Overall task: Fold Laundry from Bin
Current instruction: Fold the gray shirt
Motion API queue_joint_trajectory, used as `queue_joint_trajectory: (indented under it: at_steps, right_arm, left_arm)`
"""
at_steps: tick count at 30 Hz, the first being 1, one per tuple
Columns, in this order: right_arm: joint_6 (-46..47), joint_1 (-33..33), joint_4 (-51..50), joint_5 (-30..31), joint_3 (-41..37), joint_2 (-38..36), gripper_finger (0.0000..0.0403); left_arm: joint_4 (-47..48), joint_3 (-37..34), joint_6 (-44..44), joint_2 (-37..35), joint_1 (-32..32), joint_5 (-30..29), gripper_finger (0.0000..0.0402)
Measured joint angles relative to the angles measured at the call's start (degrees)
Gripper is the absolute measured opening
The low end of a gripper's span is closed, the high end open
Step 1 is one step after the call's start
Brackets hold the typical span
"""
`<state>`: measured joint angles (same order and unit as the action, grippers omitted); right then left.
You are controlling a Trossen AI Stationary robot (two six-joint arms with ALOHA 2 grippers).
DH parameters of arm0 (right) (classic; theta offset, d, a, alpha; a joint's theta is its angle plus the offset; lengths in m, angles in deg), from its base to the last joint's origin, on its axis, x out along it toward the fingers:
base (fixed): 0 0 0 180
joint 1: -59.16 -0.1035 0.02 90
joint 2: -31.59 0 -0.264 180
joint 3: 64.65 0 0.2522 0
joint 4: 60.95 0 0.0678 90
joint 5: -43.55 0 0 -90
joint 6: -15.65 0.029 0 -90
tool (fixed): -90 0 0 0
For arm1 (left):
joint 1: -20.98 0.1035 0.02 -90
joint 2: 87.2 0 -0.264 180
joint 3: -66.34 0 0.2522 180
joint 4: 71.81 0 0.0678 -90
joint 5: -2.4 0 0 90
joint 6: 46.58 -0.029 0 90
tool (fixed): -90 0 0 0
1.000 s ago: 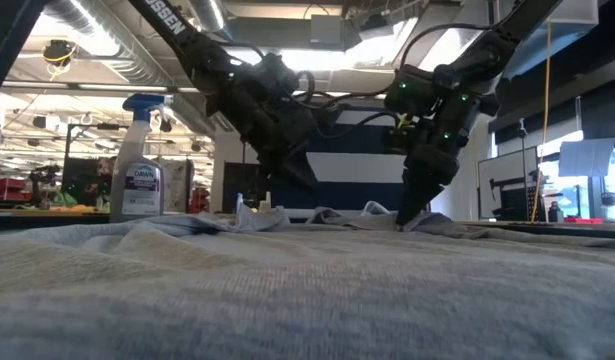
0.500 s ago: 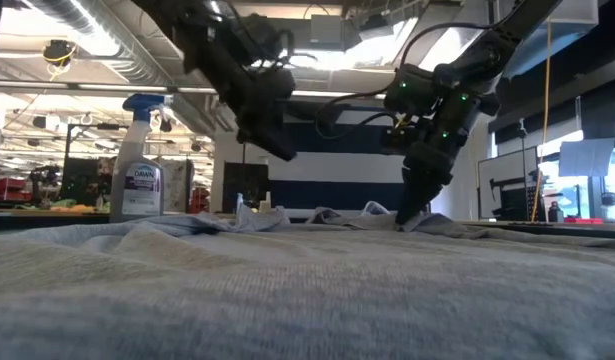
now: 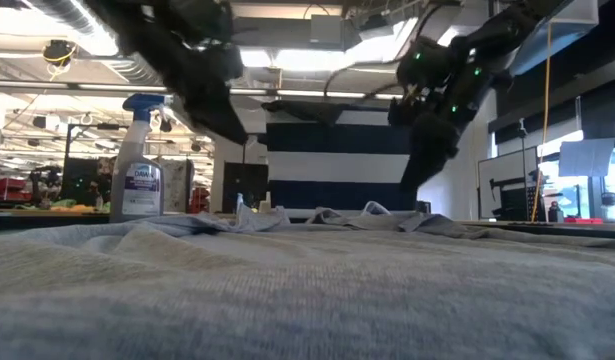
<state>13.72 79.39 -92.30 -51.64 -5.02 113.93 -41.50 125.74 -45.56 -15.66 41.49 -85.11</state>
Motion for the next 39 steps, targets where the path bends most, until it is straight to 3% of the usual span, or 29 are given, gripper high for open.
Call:
queue_joint_trajectory:
  at_steps: [7, 13, 19, 26, 32, 36, 39]
  right_arm:
    - [0.02, -0.02, -0.45, -0.35, 0.00, -6.30, 0.0233]
    - [1.54, -0.76, -0.23, -2.58, 1.34, -10.50, 0.0232]
    - [-0.22, -7.37, -0.69, -3.36, 2.60, -16.26, 0.0232]
    - [-2.73, -15.39, 1.20, -4.24, 2.65, -19.56, 0.0232]
    - [3.04, -21.16, 2.09, -13.91, 2.65, -19.60, 0.0232]
    - [3.08, -29.88, 1.42, -13.14, 2.65, -19.49, 0.0232]
    - [3.19, -37.66, 0.18, -8.79, 2.65, -19.45, 0.0232]
  left_arm:
    - [-3.74, -0.02, 0.23, -3.45, -1.23, -0.13, 0.0085]
    - [-7.40, 0.05, 6.63, -3.45, -4.54, 1.76, 0.0085]
    - [-7.00, 0.05, 12.64, -2.66, -16.19, -3.47, 0.0085]
    - [-6.52, 0.07, 25.50, 0.42, -31.65, -13.80, 0.0085]
    - [-7.14, 0.08, 37.08, 6.52, -42.20, -18.19, 0.0085]
    - [-7.04, 1.67, 44.00, 10.49, -46.85, -18.56, 0.0085]
    - [-7.29, 4.59, 45.44, 13.68, -49.89, -19.93, 0.0085]
